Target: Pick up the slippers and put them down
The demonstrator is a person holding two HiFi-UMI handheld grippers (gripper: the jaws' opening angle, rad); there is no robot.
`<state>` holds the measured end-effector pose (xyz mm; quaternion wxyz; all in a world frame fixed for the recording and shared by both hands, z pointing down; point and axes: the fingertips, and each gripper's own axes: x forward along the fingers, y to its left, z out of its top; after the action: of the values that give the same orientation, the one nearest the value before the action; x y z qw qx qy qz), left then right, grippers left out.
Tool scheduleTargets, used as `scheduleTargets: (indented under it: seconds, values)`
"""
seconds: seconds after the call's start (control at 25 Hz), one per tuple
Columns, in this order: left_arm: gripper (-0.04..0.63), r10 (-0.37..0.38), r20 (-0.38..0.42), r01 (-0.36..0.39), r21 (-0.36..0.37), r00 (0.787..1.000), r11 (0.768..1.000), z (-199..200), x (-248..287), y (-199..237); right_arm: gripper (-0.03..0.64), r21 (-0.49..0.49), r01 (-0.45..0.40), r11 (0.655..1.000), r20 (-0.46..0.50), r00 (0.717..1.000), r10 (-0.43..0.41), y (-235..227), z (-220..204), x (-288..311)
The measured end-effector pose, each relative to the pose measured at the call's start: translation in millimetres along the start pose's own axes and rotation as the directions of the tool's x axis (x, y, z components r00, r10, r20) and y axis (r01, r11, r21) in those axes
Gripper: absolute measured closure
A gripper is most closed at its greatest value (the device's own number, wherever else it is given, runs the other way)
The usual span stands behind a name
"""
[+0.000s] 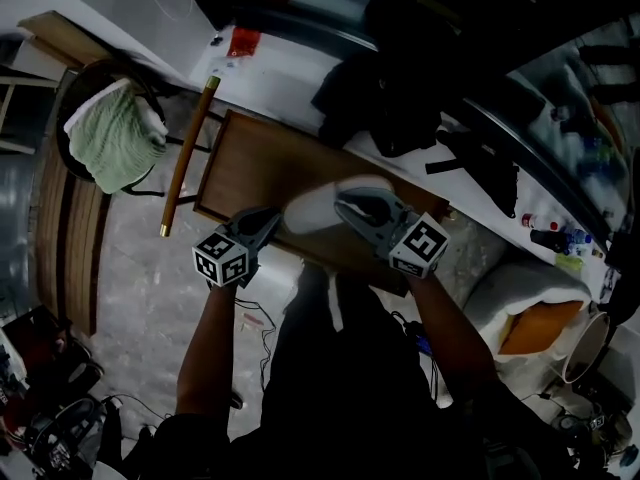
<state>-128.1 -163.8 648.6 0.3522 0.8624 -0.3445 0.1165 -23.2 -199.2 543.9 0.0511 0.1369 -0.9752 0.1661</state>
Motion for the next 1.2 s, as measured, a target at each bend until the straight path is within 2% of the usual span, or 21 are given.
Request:
scheduleTargets:
  seconds: [0.04, 0.08, 0.12, 0.32, 0.52, 0.64, 0.88, 1.2]
  values:
    - [0.568, -0.002, -0.021, 0.002, -0.011, 1.000, 1.000, -5.1, 2.4, 4.5, 0.584, 0.003, -0.003, 1.000, -0.004, 1.000, 0.003, -1.5, -3.9, 2.2]
    - [0.502, -0.005, -0.044, 0.004, -0.022, 0.999, 1.000, -10.6, 5.0, 8.2, 0.584, 0.005, -0.007, 1.000, -0.010, 1.000, 0.007, -2.9, -8.4, 4.2]
    - [0.465, -0.008, -0.069, 0.006, -0.031, 0.998, 1.000, -16.4, 7.5, 11.3, 0.584, 0.007, -0.010, 1.000, -0.017, 1.000, 0.010, -4.1, -13.0, 5.8]
    - [0.434, -0.025, -0.201, 0.009, -0.078, 0.979, 0.997, -43.4, 18.0, 21.0, 0.584, 0.020, -0.016, 1.000, -0.025, 1.000, 0.016, -8.3, -26.4, 10.2]
    - [0.376, -0.082, -0.343, 0.026, -0.165, 0.936, 0.986, -72.9, 26.9, 21.6, 0.584, 0.038, -0.017, 0.999, -0.015, 1.000, 0.017, -10.6, -33.1, 10.5]
    - [0.367, -0.100, -0.402, 0.014, -0.212, 0.910, 0.977, -86.0, 31.0, 24.9, 0.584, 0.044, -0.015, 0.999, -0.012, 1.000, 0.016, -11.2, -35.2, 10.5]
    - [0.368, -0.103, -0.456, -0.023, -0.262, 0.884, 0.965, -94.7, 38.7, 29.4, 0.584, 0.055, -0.005, 0.998, -0.003, 1.000, 0.005, -16.1, -36.6, 8.7]
    - [0.368, -0.127, -0.479, -0.033, -0.312, 0.869, 0.949, -104.4, 48.3, 27.4, 0.584, 0.061, 0.007, 0.998, 0.005, 1.000, -0.007, -23.7, -34.8, 5.3]
